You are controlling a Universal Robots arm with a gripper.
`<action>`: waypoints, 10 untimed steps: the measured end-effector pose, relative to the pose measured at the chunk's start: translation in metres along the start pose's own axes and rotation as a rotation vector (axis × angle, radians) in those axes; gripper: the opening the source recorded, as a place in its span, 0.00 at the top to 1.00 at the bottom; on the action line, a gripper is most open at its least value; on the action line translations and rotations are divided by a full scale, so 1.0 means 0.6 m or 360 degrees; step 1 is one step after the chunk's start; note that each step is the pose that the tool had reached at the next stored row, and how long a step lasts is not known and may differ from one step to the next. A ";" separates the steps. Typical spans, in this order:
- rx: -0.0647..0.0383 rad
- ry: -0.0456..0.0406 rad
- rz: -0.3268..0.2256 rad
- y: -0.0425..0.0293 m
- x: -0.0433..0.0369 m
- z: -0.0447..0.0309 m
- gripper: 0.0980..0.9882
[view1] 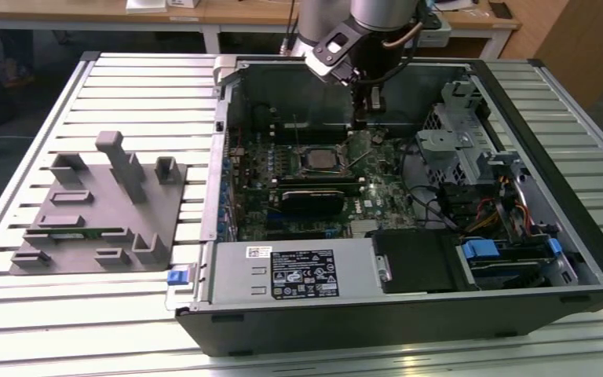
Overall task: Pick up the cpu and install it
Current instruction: 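Close the cpu cover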
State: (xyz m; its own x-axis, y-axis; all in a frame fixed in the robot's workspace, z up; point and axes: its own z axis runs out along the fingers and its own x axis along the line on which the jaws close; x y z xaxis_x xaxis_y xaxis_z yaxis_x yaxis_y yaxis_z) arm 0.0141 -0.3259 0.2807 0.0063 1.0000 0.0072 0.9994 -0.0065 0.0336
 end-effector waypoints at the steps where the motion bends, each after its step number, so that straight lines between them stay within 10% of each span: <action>1: 0.0000 0.0000 0.0000 0.002 0.000 0.000 0.99; 10: 0.0001 0.0000 0.0000 0.027 0.000 0.002 0.99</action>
State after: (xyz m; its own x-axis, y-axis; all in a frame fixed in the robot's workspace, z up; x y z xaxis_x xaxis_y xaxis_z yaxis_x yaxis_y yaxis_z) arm 0.0302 -0.3259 0.2802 0.0064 1.0000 0.0072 0.9994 -0.0066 0.0332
